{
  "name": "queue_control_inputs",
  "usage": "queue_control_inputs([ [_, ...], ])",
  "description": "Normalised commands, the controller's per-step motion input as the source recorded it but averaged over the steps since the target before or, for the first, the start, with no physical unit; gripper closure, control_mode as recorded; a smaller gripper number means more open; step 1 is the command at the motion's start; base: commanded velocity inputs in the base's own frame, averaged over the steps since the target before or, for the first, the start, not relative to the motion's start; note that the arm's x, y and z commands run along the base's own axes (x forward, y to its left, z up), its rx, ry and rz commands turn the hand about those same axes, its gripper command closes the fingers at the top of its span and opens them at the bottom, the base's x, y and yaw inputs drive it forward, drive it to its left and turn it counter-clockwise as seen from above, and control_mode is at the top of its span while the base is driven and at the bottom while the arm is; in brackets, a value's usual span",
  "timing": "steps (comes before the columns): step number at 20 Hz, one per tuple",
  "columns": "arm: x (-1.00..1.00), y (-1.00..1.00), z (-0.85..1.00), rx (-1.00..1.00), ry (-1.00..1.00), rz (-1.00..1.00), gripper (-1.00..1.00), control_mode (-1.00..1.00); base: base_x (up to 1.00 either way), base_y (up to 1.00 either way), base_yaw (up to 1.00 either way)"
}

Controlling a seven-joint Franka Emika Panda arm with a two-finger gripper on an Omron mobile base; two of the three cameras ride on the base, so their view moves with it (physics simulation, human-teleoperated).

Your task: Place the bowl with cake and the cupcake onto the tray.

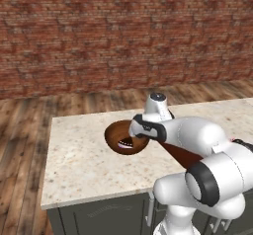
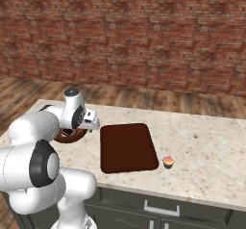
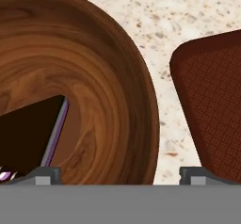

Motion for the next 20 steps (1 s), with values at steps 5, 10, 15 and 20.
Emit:
queue_control_inputs([
  [5, 0.06, 0.0, -0.21, 0.0, -0.02, 0.0, -1.0, -1.0, 0.0, 0.0, 0.0],
  [10, 0.02, 0.0, -0.14, 0.0, -0.03, 0.0, 1.0, -1.0, 0.0, 0.0, 0.0],
  [15, 0.0, 0.0, 0.0, 0.0, 0.0, 0.0, 1.0, -1.0, 0.0, 0.0, 0.0],
  [20, 0.0, 0.0, 0.11, 0.01, 0.0, -0.02, 1.0, -1.0, 0.0, 0.0, 0.0],
])
